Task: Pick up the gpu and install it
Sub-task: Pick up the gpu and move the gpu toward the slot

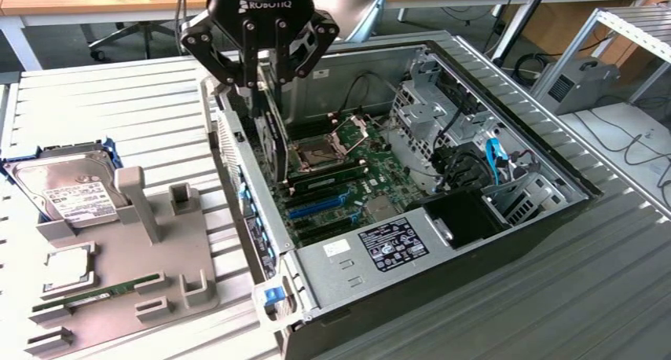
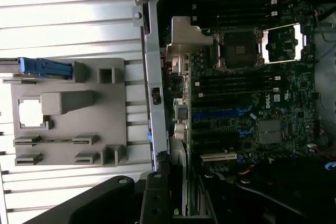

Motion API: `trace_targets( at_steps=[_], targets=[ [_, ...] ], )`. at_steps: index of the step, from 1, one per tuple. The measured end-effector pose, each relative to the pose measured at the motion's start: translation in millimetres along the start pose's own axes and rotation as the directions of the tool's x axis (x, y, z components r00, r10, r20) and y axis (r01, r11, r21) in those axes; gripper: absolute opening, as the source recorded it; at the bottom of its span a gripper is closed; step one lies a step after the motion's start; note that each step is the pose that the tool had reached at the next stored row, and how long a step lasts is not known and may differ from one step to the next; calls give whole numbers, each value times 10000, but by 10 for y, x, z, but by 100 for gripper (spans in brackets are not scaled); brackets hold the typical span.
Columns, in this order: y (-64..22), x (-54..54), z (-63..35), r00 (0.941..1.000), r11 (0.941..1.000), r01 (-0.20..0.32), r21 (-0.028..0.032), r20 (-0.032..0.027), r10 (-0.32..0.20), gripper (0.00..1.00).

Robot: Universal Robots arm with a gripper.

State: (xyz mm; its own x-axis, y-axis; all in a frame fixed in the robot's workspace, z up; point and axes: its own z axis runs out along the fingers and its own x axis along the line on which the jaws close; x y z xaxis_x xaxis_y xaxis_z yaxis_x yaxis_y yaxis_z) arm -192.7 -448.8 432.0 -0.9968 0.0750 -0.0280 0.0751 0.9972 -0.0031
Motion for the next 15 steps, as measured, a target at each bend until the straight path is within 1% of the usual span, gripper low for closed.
trace_targets(
  at_steps=[15],
  targets=[
    [10,-125,4,10000,10000,1,24,2,-1,26]
  ],
)
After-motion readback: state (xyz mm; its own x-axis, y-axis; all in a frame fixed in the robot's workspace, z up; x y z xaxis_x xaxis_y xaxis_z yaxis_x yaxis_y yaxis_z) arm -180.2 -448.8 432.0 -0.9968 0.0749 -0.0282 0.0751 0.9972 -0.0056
